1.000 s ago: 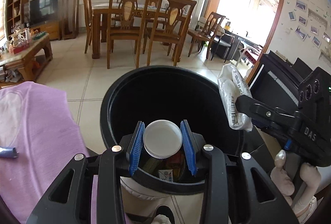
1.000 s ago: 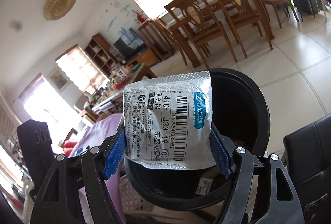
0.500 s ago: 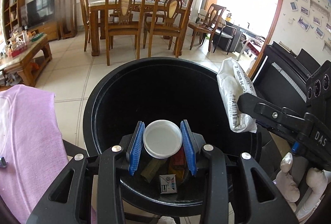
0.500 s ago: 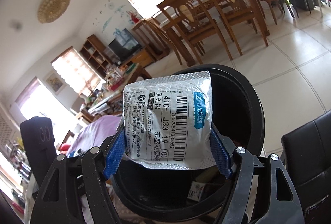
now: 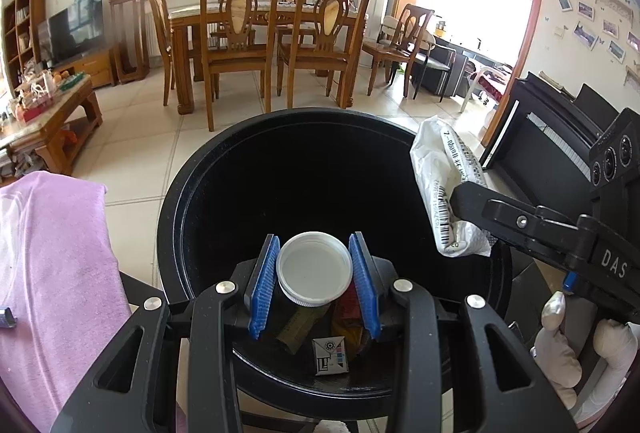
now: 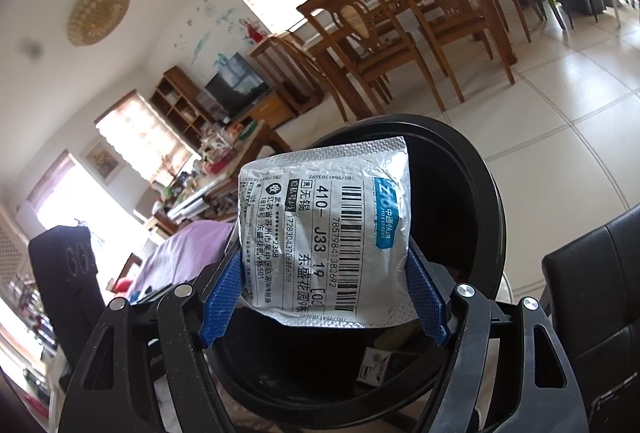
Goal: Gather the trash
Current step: 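Carry the lid and packet over the black bin and open both tools, then grasp the white paper cup with the left tool while the right tool grasps the battery card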
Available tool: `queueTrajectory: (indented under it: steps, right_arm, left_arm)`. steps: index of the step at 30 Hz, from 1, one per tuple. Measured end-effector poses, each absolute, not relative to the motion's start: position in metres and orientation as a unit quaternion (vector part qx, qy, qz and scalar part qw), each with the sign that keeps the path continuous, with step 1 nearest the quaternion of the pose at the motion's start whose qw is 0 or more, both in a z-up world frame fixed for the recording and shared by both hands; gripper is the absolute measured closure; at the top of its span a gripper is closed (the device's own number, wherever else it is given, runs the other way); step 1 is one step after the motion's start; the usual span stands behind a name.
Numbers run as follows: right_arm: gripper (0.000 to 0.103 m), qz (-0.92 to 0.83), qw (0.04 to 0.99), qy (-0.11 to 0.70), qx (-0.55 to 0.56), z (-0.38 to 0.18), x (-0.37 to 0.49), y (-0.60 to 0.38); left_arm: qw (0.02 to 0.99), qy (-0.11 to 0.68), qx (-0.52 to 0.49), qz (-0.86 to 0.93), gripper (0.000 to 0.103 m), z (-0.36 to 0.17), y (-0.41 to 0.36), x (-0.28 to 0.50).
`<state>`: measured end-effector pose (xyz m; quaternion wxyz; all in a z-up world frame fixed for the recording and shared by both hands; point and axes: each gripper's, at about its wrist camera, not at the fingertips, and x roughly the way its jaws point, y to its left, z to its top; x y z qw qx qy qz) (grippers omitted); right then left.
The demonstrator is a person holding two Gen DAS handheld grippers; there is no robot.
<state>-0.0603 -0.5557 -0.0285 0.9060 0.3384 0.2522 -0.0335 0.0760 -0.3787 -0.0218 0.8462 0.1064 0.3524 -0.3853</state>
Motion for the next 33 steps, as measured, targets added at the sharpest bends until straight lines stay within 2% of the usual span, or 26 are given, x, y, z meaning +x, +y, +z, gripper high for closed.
queueTrajectory:
  steps: [10,12,13,14,15,19,23,26,33]
  right_arm:
    - [0.028,-0.039,0.908,0.255,0.33,-0.025,-0.055,-0.554]
    - [0.027,-0.04,0.908,0.256,0.33,-0.025,-0.056,-0.553]
    - [0.026,-0.04,0.908,0.256,0.33,-0.025,-0.056,-0.553]
    - [0.024,-0.039,0.908,0.255,0.331,-0.025,-0.056,-0.553]
    - [0.023,-0.039,0.907,0.256,0.332,-0.025,-0.056,-0.552]
    - [0.018,-0.042,0.907,0.252,0.335,-0.024,-0.058,-0.55]
    - [0.005,-0.041,0.912,0.239,0.331,-0.017,-0.062,-0.546]
    - [0.005,-0.04,0.912,0.237,0.332,-0.014,-0.063,-0.54]
    - [0.005,-0.013,0.921,0.243,0.304,-0.003,-0.057,-0.498]
  left_arm:
    - [0.854,0.342,0.118,-0.374,0.065,-0.023,-0.386,0.067]
    - [0.856,0.341,0.119,-0.37,0.054,-0.022,-0.386,0.066]
    - [0.858,0.34,0.12,-0.367,0.039,-0.022,-0.388,0.064]
    - [0.862,0.334,0.12,-0.362,0.028,-0.02,-0.386,0.062]
    - [0.865,0.328,0.12,-0.36,0.026,-0.018,-0.384,0.061]
    - [0.868,0.322,0.117,-0.359,0.022,-0.011,-0.376,0.053]
    - [0.871,0.319,0.106,-0.358,0.02,-0.002,-0.357,0.044]
    - [0.876,0.317,0.097,-0.351,0.014,0.007,-0.335,0.038]
    - [0.892,0.308,0.057,-0.325,0.014,0.029,-0.258,0.031]
